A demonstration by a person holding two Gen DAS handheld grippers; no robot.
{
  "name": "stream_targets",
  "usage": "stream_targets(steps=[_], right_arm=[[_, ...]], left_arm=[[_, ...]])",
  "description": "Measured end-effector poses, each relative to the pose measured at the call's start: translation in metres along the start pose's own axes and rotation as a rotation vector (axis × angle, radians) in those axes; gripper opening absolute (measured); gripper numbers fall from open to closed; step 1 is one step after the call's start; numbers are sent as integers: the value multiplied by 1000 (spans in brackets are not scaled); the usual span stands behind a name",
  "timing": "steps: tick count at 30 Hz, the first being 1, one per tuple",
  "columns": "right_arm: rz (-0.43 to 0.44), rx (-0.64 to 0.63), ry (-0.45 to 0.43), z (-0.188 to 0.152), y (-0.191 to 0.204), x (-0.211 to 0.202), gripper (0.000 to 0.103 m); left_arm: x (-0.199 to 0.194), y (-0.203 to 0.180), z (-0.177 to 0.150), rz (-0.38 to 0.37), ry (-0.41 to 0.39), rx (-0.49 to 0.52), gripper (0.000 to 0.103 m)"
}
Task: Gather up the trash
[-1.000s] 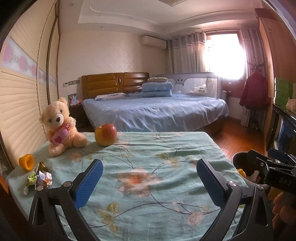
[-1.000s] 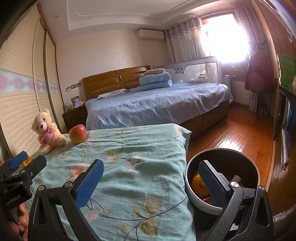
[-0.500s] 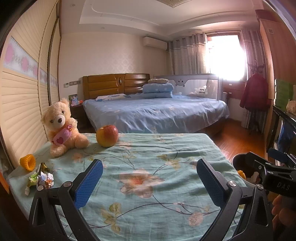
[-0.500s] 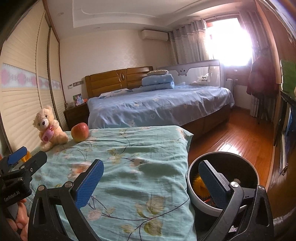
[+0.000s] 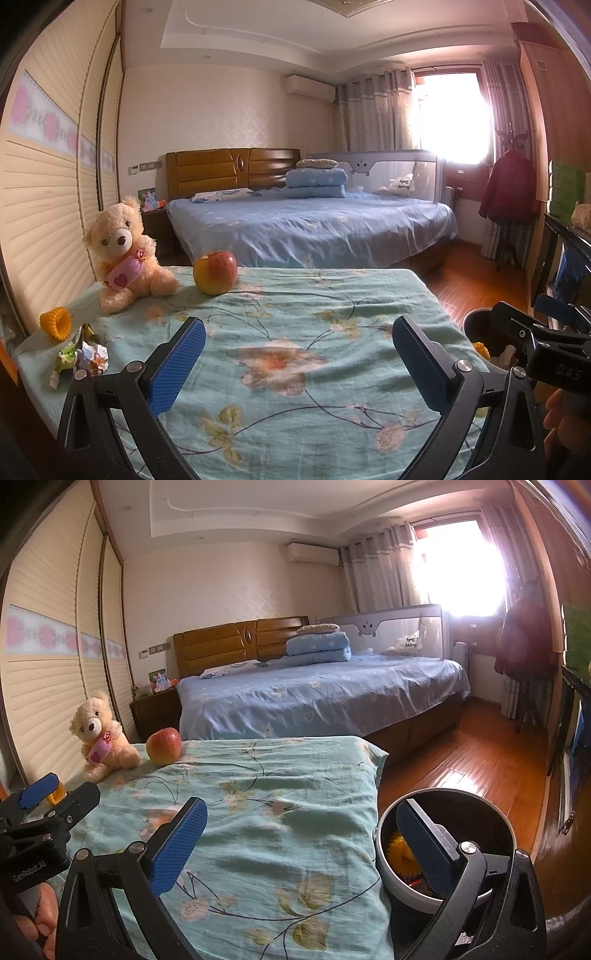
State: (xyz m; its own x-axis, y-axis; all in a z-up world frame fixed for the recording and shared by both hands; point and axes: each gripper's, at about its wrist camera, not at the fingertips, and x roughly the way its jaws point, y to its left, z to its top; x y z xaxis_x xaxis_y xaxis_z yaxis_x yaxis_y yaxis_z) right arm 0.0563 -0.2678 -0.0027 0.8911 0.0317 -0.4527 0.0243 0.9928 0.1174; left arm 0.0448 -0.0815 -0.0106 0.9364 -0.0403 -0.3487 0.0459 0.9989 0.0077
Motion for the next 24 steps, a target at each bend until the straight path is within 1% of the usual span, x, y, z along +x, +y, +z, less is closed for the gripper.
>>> stream_targets(steps=[24], right_arm=[[5,5,2,0,-1,-1,103]], left_arm=[[1,1,-2,-9,1,4,102]])
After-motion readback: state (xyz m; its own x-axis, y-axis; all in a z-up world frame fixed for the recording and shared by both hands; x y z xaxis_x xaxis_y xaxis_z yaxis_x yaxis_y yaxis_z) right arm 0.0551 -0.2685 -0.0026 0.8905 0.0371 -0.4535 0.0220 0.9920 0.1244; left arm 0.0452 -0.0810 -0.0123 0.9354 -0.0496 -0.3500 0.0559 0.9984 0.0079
